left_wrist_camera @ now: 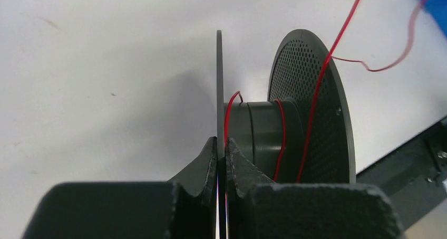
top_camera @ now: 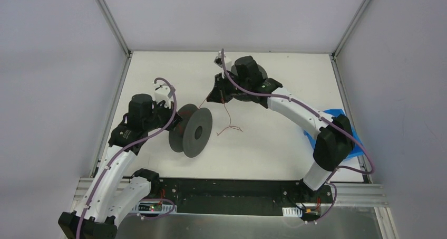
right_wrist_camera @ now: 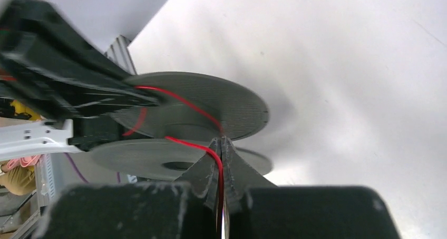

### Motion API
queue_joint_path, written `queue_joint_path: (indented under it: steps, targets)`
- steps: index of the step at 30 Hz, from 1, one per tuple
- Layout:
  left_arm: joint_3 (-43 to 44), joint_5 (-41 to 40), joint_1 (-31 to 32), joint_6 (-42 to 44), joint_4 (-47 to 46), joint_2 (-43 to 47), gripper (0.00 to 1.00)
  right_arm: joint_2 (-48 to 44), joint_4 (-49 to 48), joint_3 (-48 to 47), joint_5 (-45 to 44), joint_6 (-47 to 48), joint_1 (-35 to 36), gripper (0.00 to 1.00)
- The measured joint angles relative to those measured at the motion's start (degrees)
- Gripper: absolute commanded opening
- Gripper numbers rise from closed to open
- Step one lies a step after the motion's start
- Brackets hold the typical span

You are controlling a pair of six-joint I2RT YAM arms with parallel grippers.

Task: Wrap the cables
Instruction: Wrap the cable around the cable reel.

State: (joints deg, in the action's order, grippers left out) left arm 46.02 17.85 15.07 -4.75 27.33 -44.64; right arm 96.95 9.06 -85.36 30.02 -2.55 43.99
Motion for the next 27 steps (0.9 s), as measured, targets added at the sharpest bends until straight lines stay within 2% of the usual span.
queue_joint_path:
  steps: [6,16,23,27]
  targets:
    - [2.7,2.3,0.0,-4.8,1.0,0.5,0.0,-0.2,0.0,7.1,3.5,3.5,-5.0,0.03]
    - [9.5,2.5,-2.1,-13.9,2.6,-1.1,0.0,-4.3,-4.6,19.3,3.9,4.3,-5.4,0.07]
    - [11.5,2.2,-4.0,-20.2,2.4,-2.0,0.0,-6.6,-11.3,26.2,3.2,3.8,-5.4,0.01]
    - [11.3,-0.5,-5.2,-25.9,1.9,-1.9,0.0,-6.6,-17.7,31.5,3.6,0.8,-5.3,0.03]
